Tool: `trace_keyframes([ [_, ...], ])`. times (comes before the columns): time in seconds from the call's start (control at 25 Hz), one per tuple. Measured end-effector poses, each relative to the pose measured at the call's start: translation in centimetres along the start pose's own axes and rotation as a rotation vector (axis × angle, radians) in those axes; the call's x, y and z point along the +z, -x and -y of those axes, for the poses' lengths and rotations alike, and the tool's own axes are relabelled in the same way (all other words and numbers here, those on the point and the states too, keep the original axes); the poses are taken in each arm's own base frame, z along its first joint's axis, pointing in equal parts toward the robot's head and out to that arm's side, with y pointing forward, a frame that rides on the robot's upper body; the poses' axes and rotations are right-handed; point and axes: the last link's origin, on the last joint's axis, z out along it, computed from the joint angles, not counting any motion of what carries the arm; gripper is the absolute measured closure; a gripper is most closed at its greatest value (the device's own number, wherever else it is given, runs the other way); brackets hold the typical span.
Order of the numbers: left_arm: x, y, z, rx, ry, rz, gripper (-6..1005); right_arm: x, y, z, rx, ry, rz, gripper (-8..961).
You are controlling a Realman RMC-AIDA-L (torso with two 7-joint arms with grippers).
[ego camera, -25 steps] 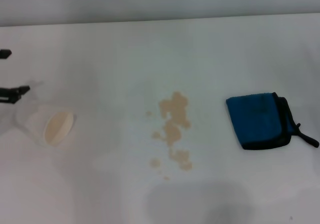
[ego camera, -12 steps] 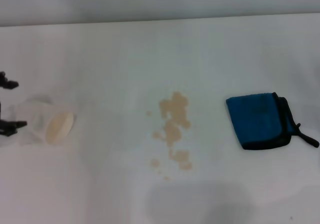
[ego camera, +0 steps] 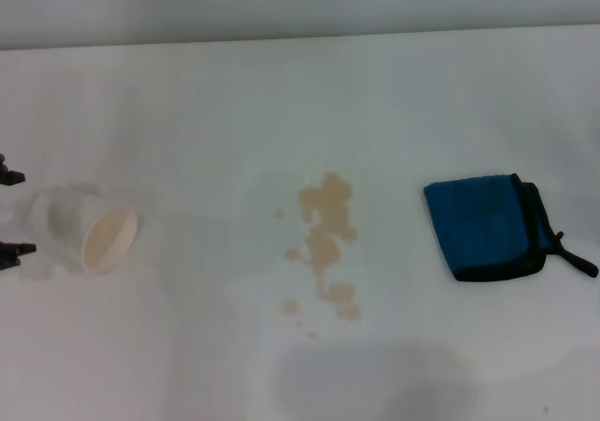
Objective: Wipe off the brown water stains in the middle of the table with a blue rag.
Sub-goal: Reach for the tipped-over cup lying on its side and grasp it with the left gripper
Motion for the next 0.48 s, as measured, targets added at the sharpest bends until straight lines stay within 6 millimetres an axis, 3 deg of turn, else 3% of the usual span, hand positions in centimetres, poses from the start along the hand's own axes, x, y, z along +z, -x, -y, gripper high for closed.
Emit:
trace_keyframes([
  [0.2, 1.0, -0.6, 0.3, 0.019, -0.011, -0.017, 125, 0.1, -0.1, -0.4, -0.012, 0.015, -0.008, 568],
  [0.48, 3.9, -2.7, 0.0, 0.107, 0.024, -0.044, 125, 0.3, 0.2, -0.6, -0.014, 0.022, -0.001, 567],
])
